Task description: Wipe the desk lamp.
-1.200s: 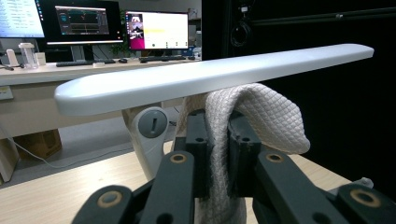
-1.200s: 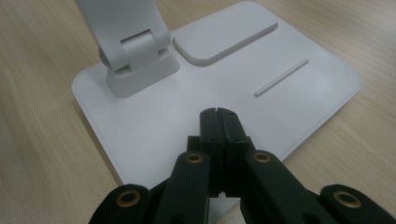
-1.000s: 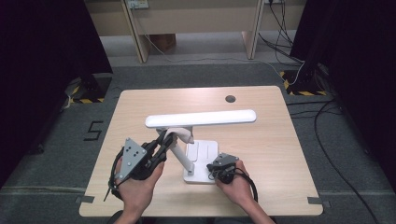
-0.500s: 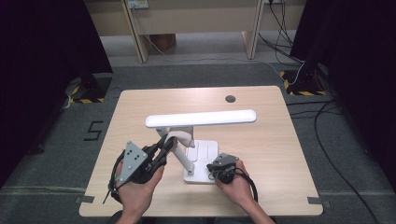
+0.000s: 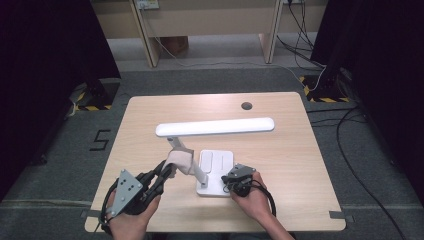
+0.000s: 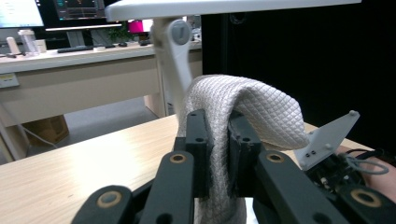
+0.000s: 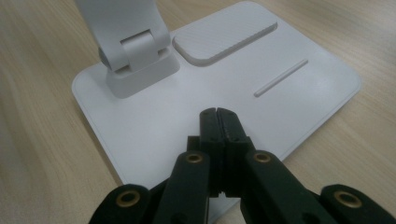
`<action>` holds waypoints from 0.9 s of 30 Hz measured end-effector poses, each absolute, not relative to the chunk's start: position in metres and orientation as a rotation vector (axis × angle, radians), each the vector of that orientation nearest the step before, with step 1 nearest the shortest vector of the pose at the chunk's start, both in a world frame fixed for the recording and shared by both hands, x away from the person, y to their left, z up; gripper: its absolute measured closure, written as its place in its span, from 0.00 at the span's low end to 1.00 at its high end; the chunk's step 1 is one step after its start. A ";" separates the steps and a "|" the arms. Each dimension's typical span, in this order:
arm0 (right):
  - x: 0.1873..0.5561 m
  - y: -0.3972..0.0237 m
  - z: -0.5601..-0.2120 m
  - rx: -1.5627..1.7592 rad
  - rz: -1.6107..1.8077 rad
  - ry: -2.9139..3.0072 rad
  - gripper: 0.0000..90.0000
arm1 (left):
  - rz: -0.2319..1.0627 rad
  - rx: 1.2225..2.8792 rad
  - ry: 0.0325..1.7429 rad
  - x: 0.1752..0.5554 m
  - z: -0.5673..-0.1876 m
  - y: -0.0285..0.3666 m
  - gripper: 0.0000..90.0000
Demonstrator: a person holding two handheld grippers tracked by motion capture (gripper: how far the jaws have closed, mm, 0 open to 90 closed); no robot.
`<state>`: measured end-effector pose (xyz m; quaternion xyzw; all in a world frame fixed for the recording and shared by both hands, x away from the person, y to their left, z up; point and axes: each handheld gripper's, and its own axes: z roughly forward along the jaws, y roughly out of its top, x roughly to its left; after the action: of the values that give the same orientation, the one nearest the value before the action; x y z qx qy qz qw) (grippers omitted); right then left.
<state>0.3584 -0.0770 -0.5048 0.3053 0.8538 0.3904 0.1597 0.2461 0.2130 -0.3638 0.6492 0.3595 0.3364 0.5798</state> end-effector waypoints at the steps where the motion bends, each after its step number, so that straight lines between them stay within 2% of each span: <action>1: 0.358 -0.077 -0.505 0.874 1.115 2.442 1.00 | 0.791 1.514 0.844 0.245 -0.364 0.215 0.90; 17: 0.359 -0.077 -0.505 0.867 1.119 2.439 1.00 | 0.862 1.435 0.971 0.248 -0.364 0.251 0.90; 27: 0.359 -0.078 -0.505 0.867 1.117 2.441 1.00 | 0.861 1.407 0.969 0.253 -0.357 0.250 0.90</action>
<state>0.3591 -0.0779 -0.5049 0.3034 0.8542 0.3908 0.1598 0.2533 0.2500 -0.3572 0.6011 0.4140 0.3678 0.5762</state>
